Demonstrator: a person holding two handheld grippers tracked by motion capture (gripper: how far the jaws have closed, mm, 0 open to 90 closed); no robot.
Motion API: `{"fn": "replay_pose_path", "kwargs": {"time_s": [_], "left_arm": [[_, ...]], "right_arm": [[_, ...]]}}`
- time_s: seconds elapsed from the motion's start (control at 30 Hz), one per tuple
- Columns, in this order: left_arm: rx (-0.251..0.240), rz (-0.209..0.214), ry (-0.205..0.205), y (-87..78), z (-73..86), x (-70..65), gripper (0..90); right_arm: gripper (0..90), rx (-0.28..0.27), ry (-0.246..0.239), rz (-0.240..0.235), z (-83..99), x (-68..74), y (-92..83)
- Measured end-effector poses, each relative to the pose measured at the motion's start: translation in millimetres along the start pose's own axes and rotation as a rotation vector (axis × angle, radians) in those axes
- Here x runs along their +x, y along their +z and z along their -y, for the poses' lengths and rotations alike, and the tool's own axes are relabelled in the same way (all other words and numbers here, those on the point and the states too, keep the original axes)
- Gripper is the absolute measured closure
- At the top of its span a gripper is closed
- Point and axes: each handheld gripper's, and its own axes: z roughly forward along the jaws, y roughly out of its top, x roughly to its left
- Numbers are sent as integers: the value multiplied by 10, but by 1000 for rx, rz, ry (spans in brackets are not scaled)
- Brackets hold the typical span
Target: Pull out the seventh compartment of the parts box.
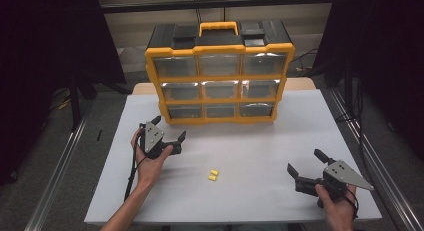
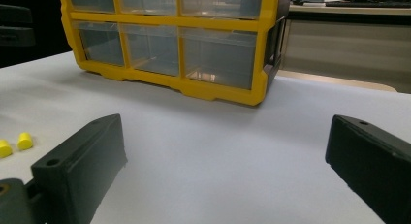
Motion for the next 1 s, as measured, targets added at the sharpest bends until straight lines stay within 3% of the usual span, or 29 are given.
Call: {"fn": "replay_pose_path", "kwargs": {"time_s": [0.07,0.17,0.33,0.4,0.43,0.47,0.63,0.67,0.77,0.87,0.93,1.0], "left_arm": [[-3,-7,25,33,-4,6,31],[11,21,73,86,-21,27,35],[18,17,143,203,-42,16,33],[28,20,205,224,-64,17,32],[28,20,205,224,-64,17,32],[24,13,251,242,-86,5,31],[25,4,387,266,-85,-43,31],[25,2,395,274,-75,-48,32],[42,-32,484,305,-82,-28,36],[43,-73,528,342,-105,17,40],[40,-78,541,355,-105,28,45],[59,-110,585,381,-101,58,51]], "right_arm": [[7,-1,-3,-1,0,1,1],[7,-2,-4,-1,-1,2,-1],[7,0,-2,-3,0,2,-1],[8,0,-5,-5,1,2,-3],[8,0,-5,-5,1,2,-3],[8,-3,-7,-4,1,1,-4],[8,1,-5,-7,2,3,-5],[8,0,-3,-5,2,6,-4],[9,-3,-7,-4,1,4,-4],[9,-3,-4,-2,0,6,-6],[9,-4,-4,-1,-1,6,-9],[9,-3,-4,-2,0,4,-7]]}}
